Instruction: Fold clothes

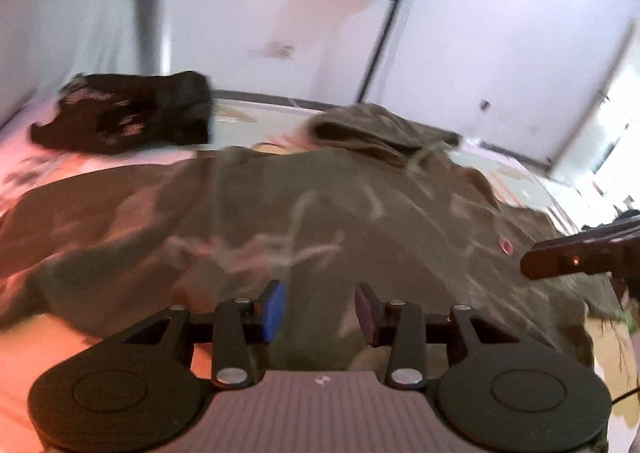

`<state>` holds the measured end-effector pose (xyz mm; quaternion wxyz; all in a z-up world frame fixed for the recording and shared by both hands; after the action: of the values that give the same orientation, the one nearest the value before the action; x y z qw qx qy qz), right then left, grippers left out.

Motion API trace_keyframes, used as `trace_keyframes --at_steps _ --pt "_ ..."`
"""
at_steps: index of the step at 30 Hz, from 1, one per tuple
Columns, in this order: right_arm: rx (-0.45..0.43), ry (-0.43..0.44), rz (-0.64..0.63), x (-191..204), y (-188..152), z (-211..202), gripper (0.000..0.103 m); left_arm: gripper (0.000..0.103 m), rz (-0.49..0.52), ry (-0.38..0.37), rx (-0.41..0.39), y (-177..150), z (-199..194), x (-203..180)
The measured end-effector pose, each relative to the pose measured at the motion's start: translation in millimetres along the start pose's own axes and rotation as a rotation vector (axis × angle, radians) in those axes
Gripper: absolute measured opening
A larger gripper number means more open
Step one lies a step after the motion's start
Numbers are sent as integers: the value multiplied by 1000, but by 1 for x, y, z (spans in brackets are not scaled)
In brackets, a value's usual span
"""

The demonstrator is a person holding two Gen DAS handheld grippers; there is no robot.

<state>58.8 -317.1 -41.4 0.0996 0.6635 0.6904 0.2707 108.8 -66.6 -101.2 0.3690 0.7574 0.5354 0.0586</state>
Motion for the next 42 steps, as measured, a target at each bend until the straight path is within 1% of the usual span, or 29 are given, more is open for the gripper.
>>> trace_keyframes --at_steps 2,4,7,10,11,14,17,20,26,30,31,32,33,35,38,40,42 --pt "-3 -35 38 -26 -14 -6 46 41 38 -4 5 -3 11 -11" --pt "-8 -66 80 -51 -28 -9 46 41 47 7 32 -4 26 -15" --pt "-16 -128 108 -86 -50 -11 46 41 61 65 86 -6 50 -14" --pt "-8 -173 152 -118 -68 -9 46 39 52 161 151 -13 73 1" --pt "-5 -187 165 -129 -74 -9 46 38 30 166 180 -17 77 8" --pt "9 -204 208 -154 -90 -9 46 37 1 149 208 -28 75 23" --pt "23 -206 249 -174 -104 -9 46 36 49 174 231 -39 68 23" --pt "36 -207 266 -182 -112 -8 46 36 103 203 239 -50 60 19" --pt "47 -219 266 -189 -123 -10 46 36 139 233 238 -63 47 14" --pt "54 -224 293 -199 -133 -14 46 36 173 262 256 -69 39 11" --pt "56 -226 299 -201 -136 -15 46 37 176 286 267 -71 39 12" --pt "57 -226 305 -203 -139 -17 46 43 178 311 277 -72 38 13" --pt "58 -226 311 -205 -141 -18 46 52 178 331 286 -74 37 14" --pt "60 -226 320 -209 -146 -20 46 53 140 315 285 -81 30 23" --pt "63 -224 329 -212 -154 -23 46 54 90 287 310 -93 21 32" --pt "63 -221 336 -214 -160 -25 46 58 98 312 305 -101 16 33" --pt "62 -217 340 -214 -165 -27 46 59 94 320 288 -106 9 34"
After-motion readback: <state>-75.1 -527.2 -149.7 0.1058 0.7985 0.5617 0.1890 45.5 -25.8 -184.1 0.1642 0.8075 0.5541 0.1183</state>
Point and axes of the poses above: each gripper's, at about its wrist camera, not at the fingertips, and z roughly the way its jaws point, x to its left, y to its top, the point moved 1 cm from there along z, roughly the way its jaws point, and after that the axes turned 5 degrees about -z, right-handed, at the moved point
